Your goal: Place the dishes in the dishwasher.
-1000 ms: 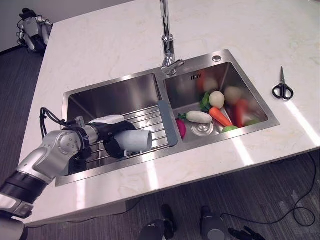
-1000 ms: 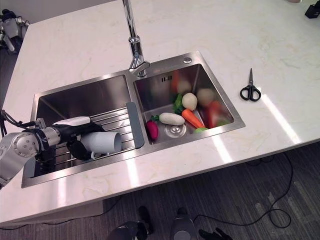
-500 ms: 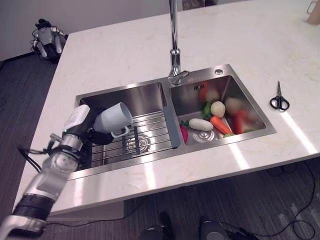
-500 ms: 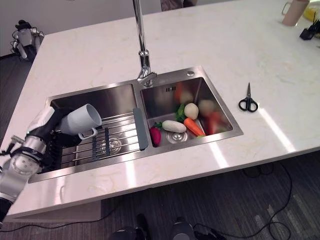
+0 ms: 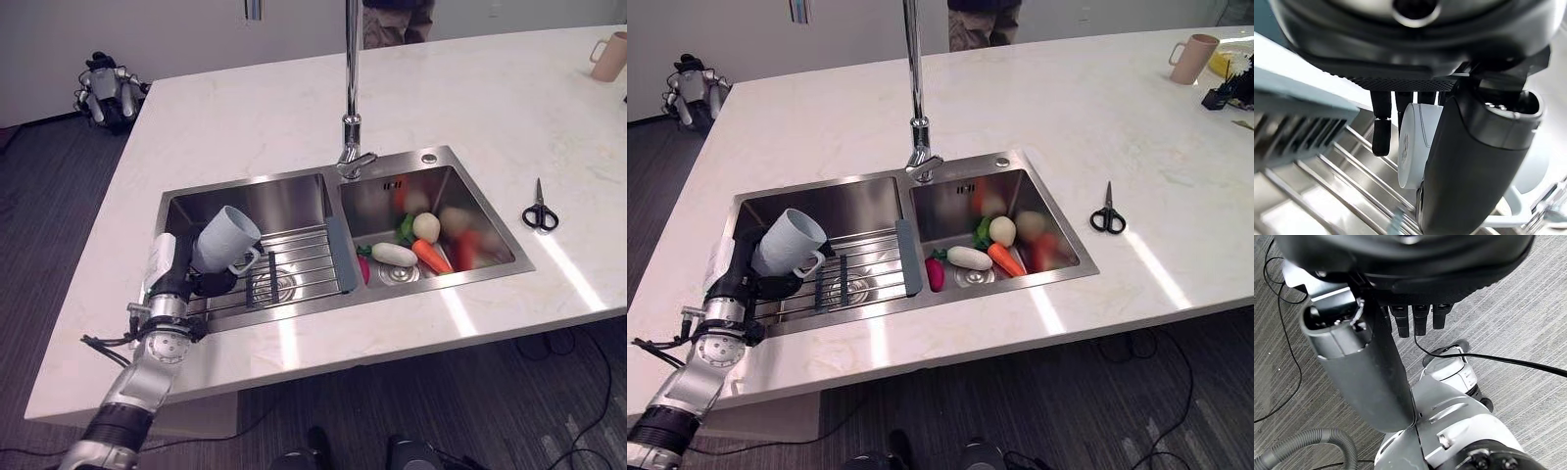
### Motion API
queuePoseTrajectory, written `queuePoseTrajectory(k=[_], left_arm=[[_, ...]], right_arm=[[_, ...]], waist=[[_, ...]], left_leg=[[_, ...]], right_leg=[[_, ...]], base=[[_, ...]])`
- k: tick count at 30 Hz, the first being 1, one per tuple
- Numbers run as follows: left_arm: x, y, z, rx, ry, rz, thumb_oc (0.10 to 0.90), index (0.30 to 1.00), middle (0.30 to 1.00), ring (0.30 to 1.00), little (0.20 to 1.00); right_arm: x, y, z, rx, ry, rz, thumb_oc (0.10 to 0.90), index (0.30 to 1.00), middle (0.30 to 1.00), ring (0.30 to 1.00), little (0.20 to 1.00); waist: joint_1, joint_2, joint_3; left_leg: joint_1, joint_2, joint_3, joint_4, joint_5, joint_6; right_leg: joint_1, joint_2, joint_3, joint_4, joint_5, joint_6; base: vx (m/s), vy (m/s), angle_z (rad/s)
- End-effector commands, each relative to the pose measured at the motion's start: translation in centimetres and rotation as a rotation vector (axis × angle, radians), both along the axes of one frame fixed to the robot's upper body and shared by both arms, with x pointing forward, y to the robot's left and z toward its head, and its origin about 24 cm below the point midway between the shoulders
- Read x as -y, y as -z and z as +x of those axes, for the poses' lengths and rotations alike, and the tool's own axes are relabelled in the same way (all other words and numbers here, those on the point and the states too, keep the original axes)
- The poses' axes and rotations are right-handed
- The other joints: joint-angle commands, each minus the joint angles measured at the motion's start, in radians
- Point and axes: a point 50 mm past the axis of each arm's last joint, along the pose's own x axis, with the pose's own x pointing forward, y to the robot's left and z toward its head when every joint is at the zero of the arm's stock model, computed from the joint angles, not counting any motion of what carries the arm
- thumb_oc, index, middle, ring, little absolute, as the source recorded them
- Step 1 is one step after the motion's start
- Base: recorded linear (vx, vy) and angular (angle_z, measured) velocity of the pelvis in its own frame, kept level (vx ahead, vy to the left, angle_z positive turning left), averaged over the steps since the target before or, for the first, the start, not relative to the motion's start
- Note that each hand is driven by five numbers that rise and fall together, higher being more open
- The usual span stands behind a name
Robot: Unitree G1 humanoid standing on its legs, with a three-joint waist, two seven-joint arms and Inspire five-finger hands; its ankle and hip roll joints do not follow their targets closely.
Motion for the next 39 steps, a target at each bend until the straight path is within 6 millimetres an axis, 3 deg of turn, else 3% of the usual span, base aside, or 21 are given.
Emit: queuePoseTrajectory(k=[1,7,12,14,20,25,27,29,31,34,36,37,38,39], left_arm=[[-0.6,-8.0,0.3,0.461,-0.014,-0.042,0.4,0.3,0.3,0.3,0.3],[-0.5,-8.4,-0.7,0.545,-0.01,-0.07,0.4,0.3,0.3,0.3,0.3],[-0.7,-8.3,-2.5,0.685,-0.002,-0.38,0.4,0.3,0.3,0.3,0.3],[-0.5,-8.0,-2.9,0.704,0.006,-0.423,0.4,0.3,0.3,0.3,0.3],[-0.6,-8.3,-4.2,0.763,0.024,-0.44,0.4,0.3,0.3,0.3,0.3],[-2.1,-9.3,-5.5,0.822,-0.027,-0.425,0.4,0.3,0.3,0.3,0.3],[-2.5,-9.6,-5.7,0.831,-0.041,-0.436,0.4,0.3,0.3,0.3,0.3],[-2.8,-9.3,-5.9,0.819,-0.049,-0.433,0.4,0.3,0.3,0.3,0.3],[-3.2,-9.0,-6.3,0.826,-0.1,-0.4,0.4,0.3,0.3,0.3,0.3],[-2.9,-9.0,-6.0,0.833,-0.095,-0.391,0.4,0.3,0.3,0.3,0.3],[-2.1,-9.4,-5.3,0.835,-0.041,-0.401,0.4,0.3,0.3,0.3,0.3],[-1.8,-9.5,-5.0,0.833,-0.02,-0.403,0.4,0.3,0.3,0.3,0.3],[-1.3,-9.5,-4.7,0.828,0.0,-0.402,0.4,0.3,0.3,0.3,0.3],[-1.1,-9.4,-4.6,0.821,0.005,-0.396,0.4,0.3,0.3,0.3,0.3]], right_arm=[[0.1,0.1,-1.3,-0.013,-0.016,-0.015,0.8,0.9,0.9,0.9,0.9],[0.0,0.1,-0.8,0.0,-0.02,-0.009,0.8,0.9,0.9,0.9,0.9],[-0.4,0.2,-0.2,0.004,-0.036,0.002,0.8,0.9,0.9,0.9,0.9],[-0.6,0.2,0.0,0.004,-0.048,0.004,0.8,0.9,0.9,0.9,0.9],[-0.3,0.2,0.0,-0.011,-0.079,-0.005,0.8,0.9,0.9,0.9,0.9],[0.6,0.1,0.4,-0.033,-0.176,-0.03,0.8,0.9,0.9,0.9,0.9],[1.0,0.0,0.6,-0.062,-0.226,-0.061,0.8,0.9,0.9,0.9,0.9],[1.7,-0.3,0.8,-0.065,-0.196,-0.094,0.8,0.9,0.9,0.9,0.9],[2.4,-0.6,1.4,-0.043,-0.172,-0.099,0.8,0.9,0.9,0.9,0.9],[2.8,-0.7,1.0,-0.031,-0.087,-0.092,0.8,0.9,0.9,0.9,0.9],[3.1,-0.7,0.1,-0.018,-0.025,-0.095,0.8,0.9,0.9,0.9,0.9],[3.1,-0.6,-0.2,-0.018,-0.01,-0.098,0.8,0.9,0.9,0.9,0.9],[3.2,-0.6,-0.7,-0.022,0.017,-0.099,0.8,0.9,0.9,0.9,0.9],[3.2,-0.6,-0.8,-0.023,0.036,-0.097,0.8,0.9,0.9,0.9,0.9]], waist=[[0.008,0.01,-0.034],[0.025,0.01,-0.039],[0.064,0.013,-0.045],[0.075,0.013,-0.043],[0.108,0.017,-0.038],[0.154,0.03,-0.032],[0.161,0.051,-0.018],[0.172,0.059,-0.002],[0.17,0.041,0.004],[0.146,0.017,-0.002],[0.114,0.01,-0.011],[0.1,0.011,-0.016],[0.084,0.018,-0.022],[0.082,0.021,-0.025]], left_leg=[[0.02,0.058,-0.063,0.118,-0.223,-0.069],[0.021,0.059,-0.079,0.118,-0.221,-0.073],[0.025,0.057,-0.114,0.118,-0.219,-0.078],[0.025,0.056,-0.125,0.118,-0.218,-0.079],[0.02,0.057,-0.166,0.118,-0.208,-0.091],[-0.014,0.073,-0.21,0.118,-0.17,-0.129],[-0.067,0.092,-0.167,0.118,-0.121,-0.152],[-0.1,0.101,-0.176,0.118,-0.089,-0.171],[-0.051,0.114,-0.15,0.118,-0.083,-0.149],[0.028,0.139,-0.059,0.118,-0.127,-0.13],[0.103,0.178,0.066,0.118,-0.093,-0.132],[0.122,0.186,0.112,0.118,-0.106,-0.129],[0.124,0.186,0.152,0.118,-0.158,-0.117],[0.125,0.18,0.154,0.118,-0.174,-0.111]], right_leg=[[0.021,-0.055,-0.083,-0.014,-0.036,0.086],[0.037,-0.045,-0.1,-0.014,-0.049,0.072],[0.058,-0.035,-0.127,-0.014,-0.069,0.053],[0.063,-0.03,-0.132,-0.014,-0.075,0.046],[0.079,-0.009,-0.151,-0.014,-0.096,0.023],[0.073,0.012,-0.18,-0.014,-0.115,0.001],[0.075,0.021,-0.209,-0.014,-0.123,-0.006],[0.08,0.028,-0.218,-0.014,-0.128,-0.011],[0.061,0.001,-0.222,-0.014,-0.106,-0.016],[0.062,-0.033,-0.248,-0.014,-0.102,-0.008],[0.066,-0.069,-0.315,-0.014,-0.082,-0.009],[0.067,-0.084,-0.341,-0.014,-0.071,-0.005],[0.07,-0.098,-0.364,-0.014,-0.058,0.003],[0.07,-0.103,-0.368,-0.014,-0.053,0.008]], base=[[-0.02,-0.068,0.2],[-0.01,-0.044,0.15],[-0.01,-0.06,0.17],[-0.03,-0.065,0.15],[-0.05,-0.1,0.22],[-0.14,-0.159,0.39],[-0.23,-0.045,0.73],[-0.27,0.089,0.93],[-0.25,0.154,0.85],[-0.09,0.126,0.51],[-0.19,0.221,1.12],[-0.14,0.327,1.49],[-0.1,0.353,1.61],[-0.03,0.37,1.39]])
